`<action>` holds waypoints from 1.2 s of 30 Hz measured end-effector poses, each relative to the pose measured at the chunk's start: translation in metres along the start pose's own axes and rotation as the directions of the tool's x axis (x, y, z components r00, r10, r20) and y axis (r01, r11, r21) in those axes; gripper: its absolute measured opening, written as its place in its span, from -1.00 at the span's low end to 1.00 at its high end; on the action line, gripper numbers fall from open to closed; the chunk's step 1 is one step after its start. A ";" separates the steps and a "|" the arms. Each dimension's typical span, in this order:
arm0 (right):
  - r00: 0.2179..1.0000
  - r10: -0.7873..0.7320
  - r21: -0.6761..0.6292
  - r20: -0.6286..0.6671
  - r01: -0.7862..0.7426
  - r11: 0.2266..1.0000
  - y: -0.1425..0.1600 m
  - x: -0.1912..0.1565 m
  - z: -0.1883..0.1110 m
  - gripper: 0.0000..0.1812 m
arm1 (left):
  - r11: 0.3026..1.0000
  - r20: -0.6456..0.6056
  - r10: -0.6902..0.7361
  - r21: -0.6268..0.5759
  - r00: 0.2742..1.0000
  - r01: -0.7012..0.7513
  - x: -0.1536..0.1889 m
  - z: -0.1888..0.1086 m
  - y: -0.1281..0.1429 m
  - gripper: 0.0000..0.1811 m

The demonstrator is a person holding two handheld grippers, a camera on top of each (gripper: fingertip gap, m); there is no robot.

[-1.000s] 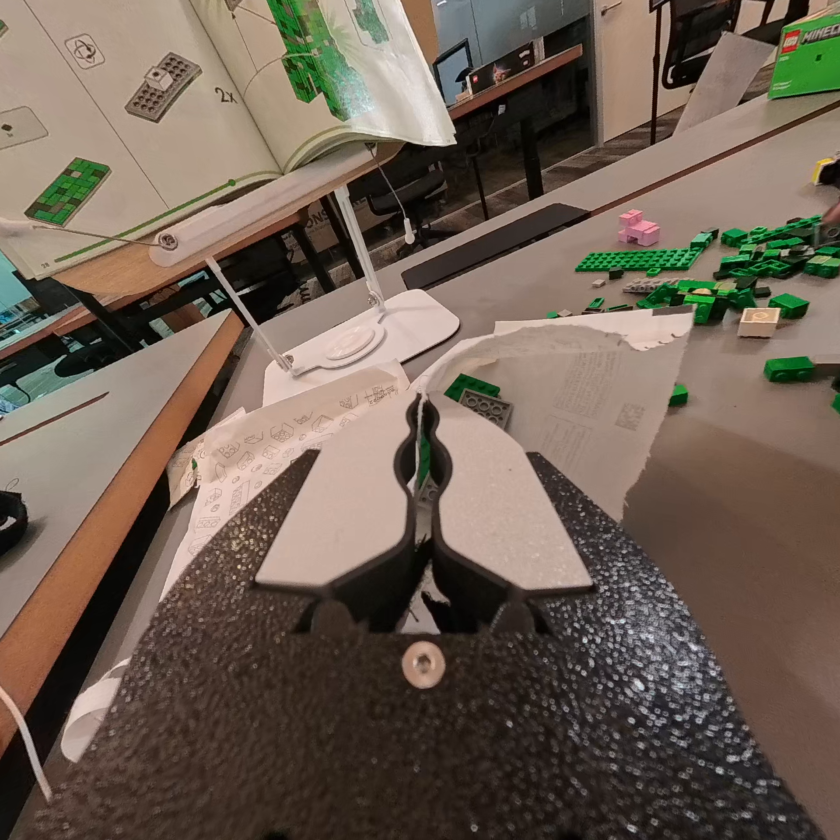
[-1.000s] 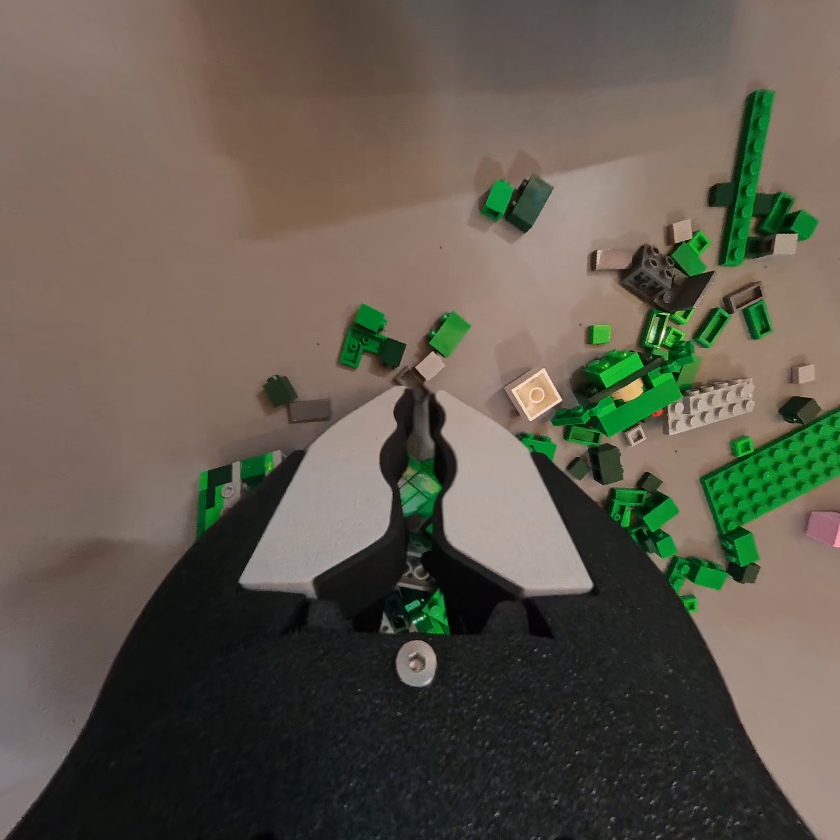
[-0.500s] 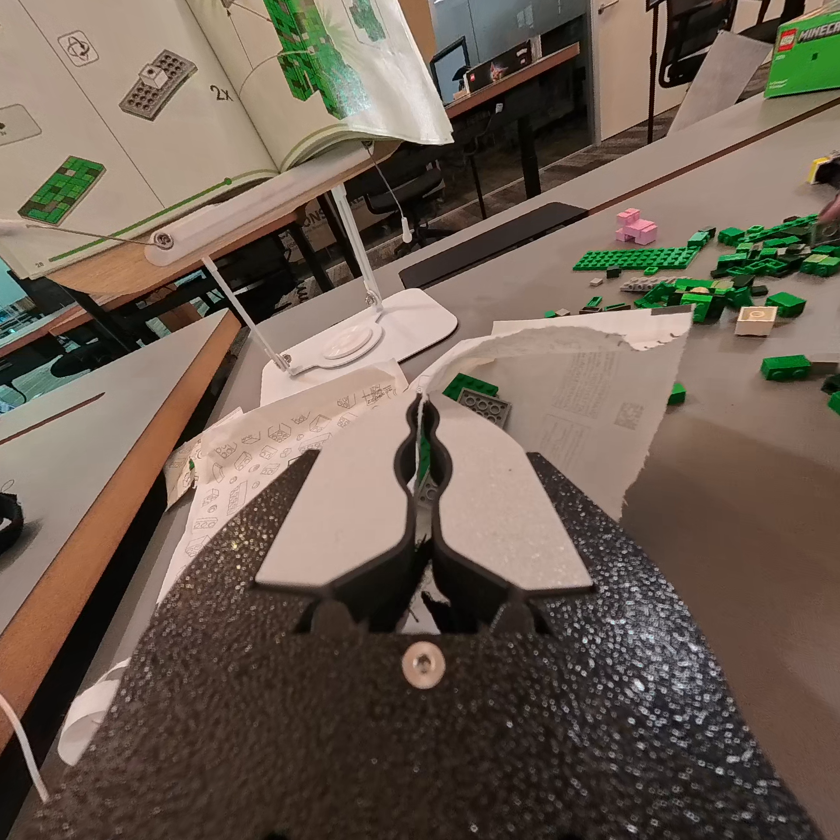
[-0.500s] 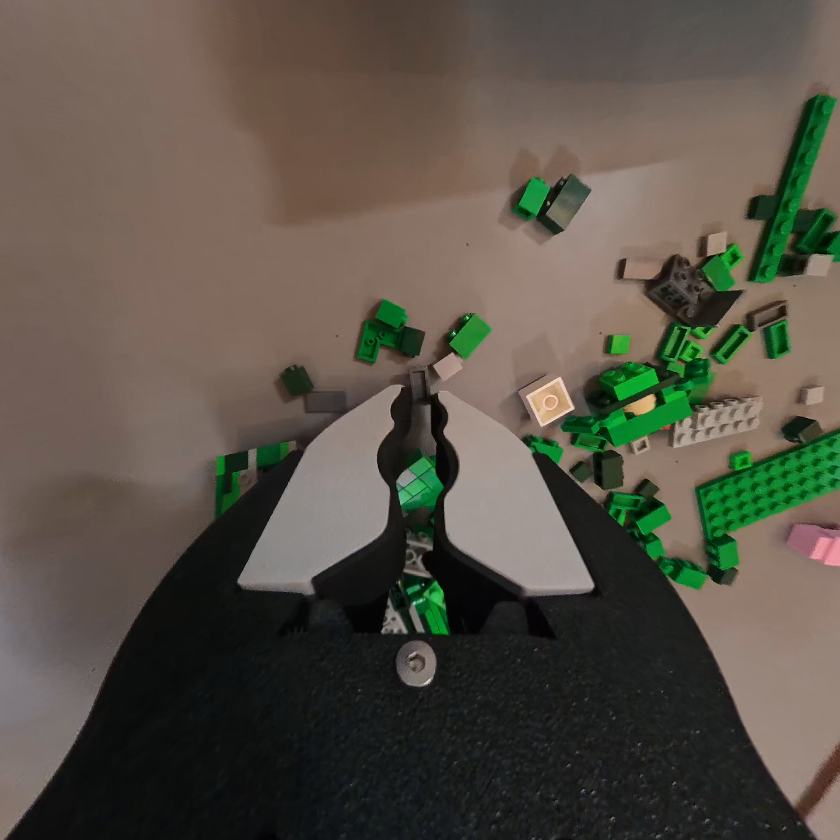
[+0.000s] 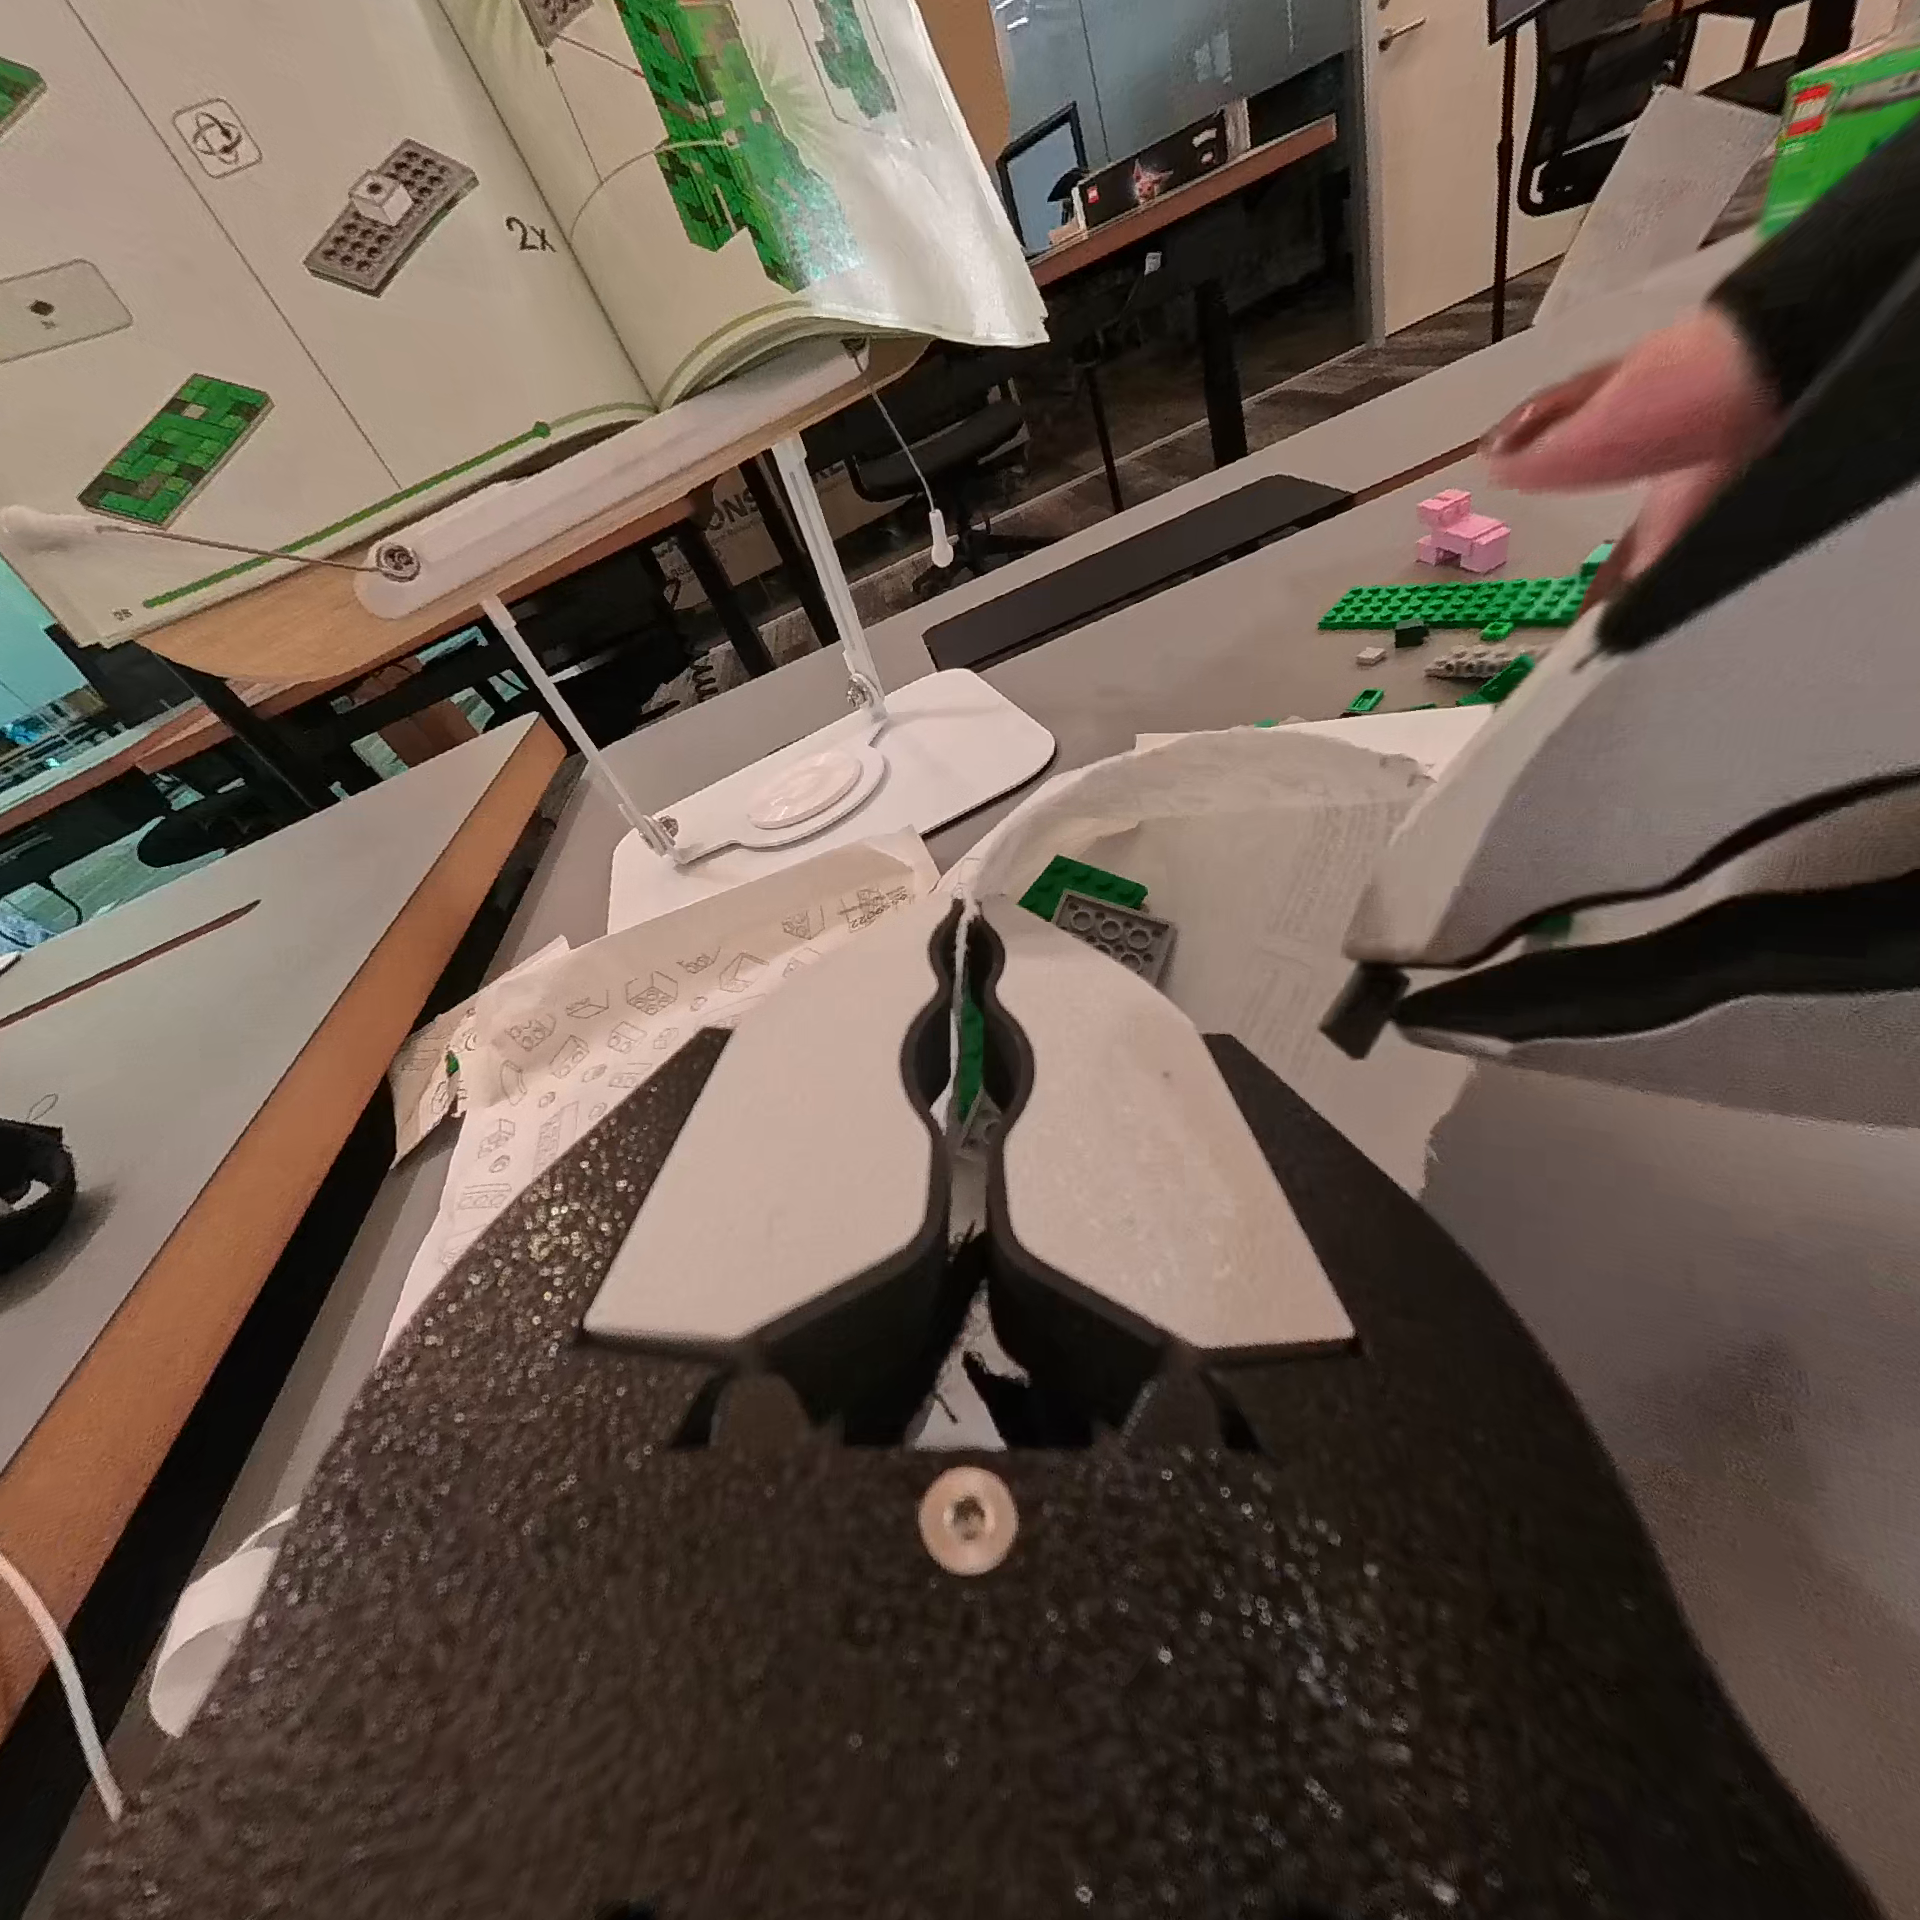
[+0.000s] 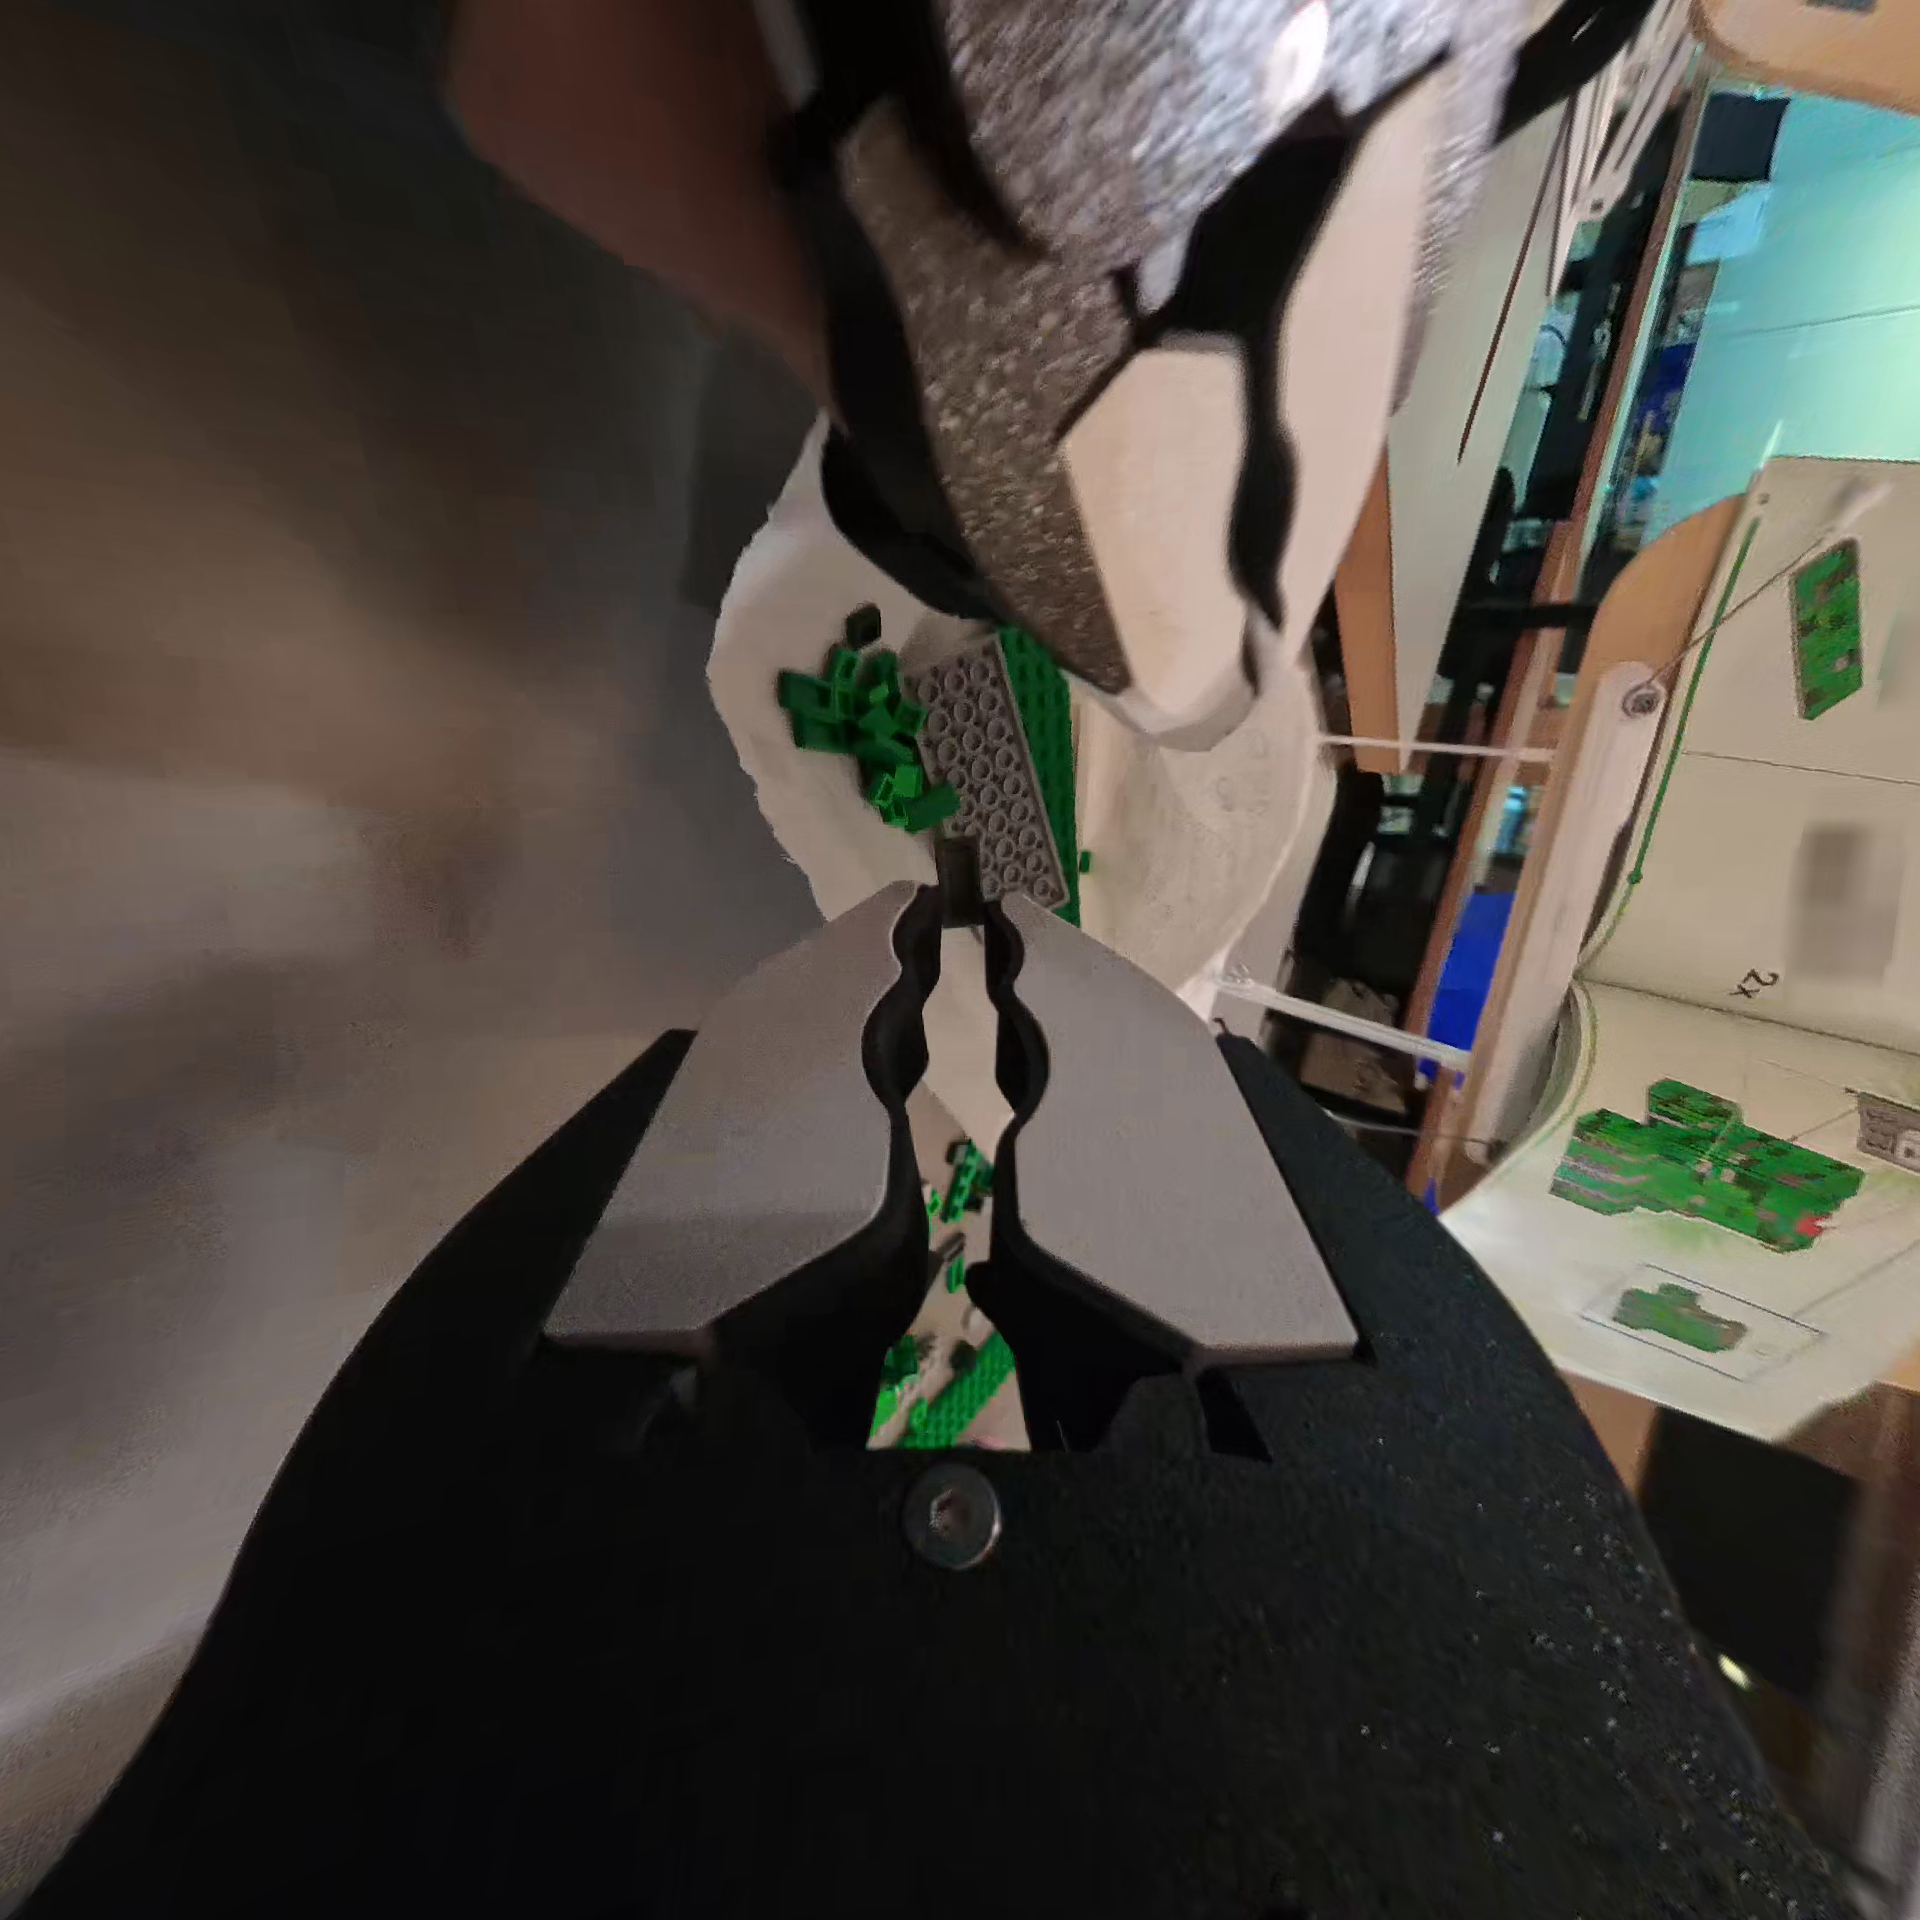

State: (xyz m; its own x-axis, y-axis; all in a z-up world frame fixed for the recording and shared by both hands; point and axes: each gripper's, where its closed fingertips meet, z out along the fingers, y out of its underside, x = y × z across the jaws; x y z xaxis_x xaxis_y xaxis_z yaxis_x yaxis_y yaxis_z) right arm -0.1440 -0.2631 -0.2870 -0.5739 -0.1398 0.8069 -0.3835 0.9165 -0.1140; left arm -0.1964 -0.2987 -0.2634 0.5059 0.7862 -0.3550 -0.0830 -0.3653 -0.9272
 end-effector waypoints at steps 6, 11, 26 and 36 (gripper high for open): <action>0.998 0.030 -0.074 -0.063 -0.034 0.997 0.012 -0.003 0.009 -0.76 | 1.000 -0.006 -0.001 -0.001 1.000 0.001 0.001 0.000 0.000 -1.00; 0.968 0.251 0.068 0.004 -0.251 0.966 0.014 -0.007 -0.028 -0.71 | 1.000 -0.004 -0.004 0.000 1.000 0.004 0.001 0.000 0.000 -1.00; 0.749 0.593 -0.097 0.294 -0.594 0.799 0.133 -0.061 -0.097 -0.75 | 1.000 -0.007 0.003 -0.006 1.000 -0.003 0.002 0.001 0.001 -1.00; 0.719 0.545 -0.171 0.432 -0.528 0.832 0.144 -0.064 -0.070 -0.75 | 1.000 -0.019 0.002 -0.010 1.000 -0.002 0.003 0.002 0.002 -1.00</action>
State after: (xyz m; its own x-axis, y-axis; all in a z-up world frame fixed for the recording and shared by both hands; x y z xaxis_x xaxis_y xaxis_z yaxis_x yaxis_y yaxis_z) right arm -0.1113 -0.0962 -0.3141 -0.9340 0.2369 0.2676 0.1077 0.9006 -0.4212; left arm -0.1964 -0.2958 -0.2663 0.5220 0.7759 -0.3542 -0.0751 -0.3718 -0.9253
